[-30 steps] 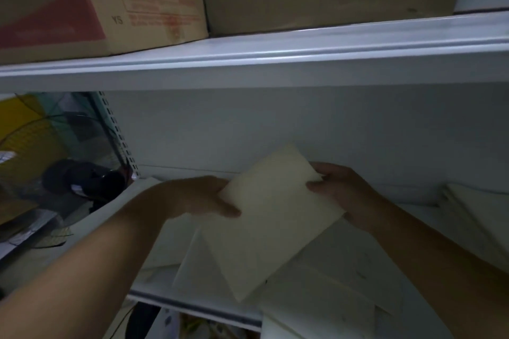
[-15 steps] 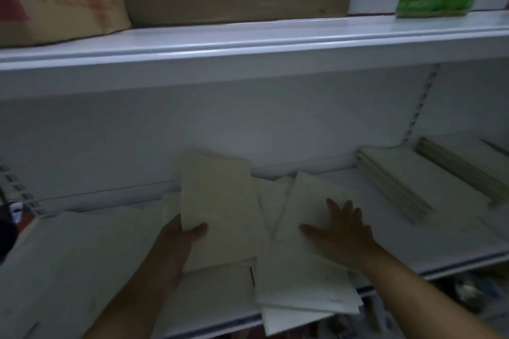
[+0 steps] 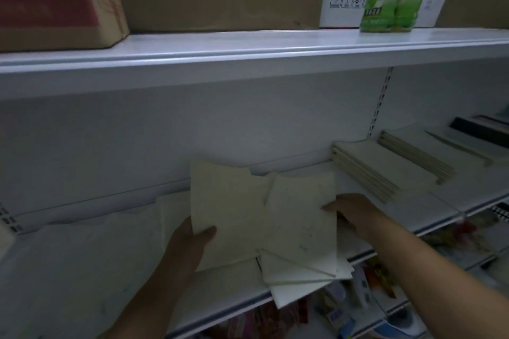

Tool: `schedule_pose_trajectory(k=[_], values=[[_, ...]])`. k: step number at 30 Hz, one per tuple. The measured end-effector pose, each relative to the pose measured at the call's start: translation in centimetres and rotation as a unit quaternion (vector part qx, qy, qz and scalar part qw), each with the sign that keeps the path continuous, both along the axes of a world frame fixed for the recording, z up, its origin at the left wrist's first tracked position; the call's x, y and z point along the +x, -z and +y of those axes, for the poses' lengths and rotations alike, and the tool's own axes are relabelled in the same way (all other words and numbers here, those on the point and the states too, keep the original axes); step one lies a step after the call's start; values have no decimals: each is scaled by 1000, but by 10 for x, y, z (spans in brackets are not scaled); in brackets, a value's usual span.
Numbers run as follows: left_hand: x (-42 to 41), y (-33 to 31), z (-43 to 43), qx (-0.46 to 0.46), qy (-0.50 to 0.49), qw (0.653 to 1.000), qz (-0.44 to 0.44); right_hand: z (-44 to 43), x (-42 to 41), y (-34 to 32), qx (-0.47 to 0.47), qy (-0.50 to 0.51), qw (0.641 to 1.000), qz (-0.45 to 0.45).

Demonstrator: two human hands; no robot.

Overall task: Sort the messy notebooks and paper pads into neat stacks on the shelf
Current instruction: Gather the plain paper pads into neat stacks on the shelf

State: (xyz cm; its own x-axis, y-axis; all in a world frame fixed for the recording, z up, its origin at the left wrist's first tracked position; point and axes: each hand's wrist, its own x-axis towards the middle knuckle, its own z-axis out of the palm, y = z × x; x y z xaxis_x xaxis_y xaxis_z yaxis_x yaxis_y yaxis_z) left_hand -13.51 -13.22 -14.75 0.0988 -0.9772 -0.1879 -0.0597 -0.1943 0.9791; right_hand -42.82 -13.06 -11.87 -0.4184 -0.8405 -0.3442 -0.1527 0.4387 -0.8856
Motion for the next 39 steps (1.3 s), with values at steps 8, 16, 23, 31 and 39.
schedule_pose_trajectory(k=[8,16,23,31,39], values=[[7,-2,9,-23,32,996,77,18,3,-9,-145,38,983,104],[11,-4,8,-48,75,996,9,16,33,-29,-122,-8,993,1],[20,1,7,-2,117,992,56,10,75,-7,-69,-167,981,75],[18,0,4,-6,88,984,153,36,41,13,96,-134,927,336],[25,-2,-1,24,131,975,179,58,25,10,-101,-12,982,156]])
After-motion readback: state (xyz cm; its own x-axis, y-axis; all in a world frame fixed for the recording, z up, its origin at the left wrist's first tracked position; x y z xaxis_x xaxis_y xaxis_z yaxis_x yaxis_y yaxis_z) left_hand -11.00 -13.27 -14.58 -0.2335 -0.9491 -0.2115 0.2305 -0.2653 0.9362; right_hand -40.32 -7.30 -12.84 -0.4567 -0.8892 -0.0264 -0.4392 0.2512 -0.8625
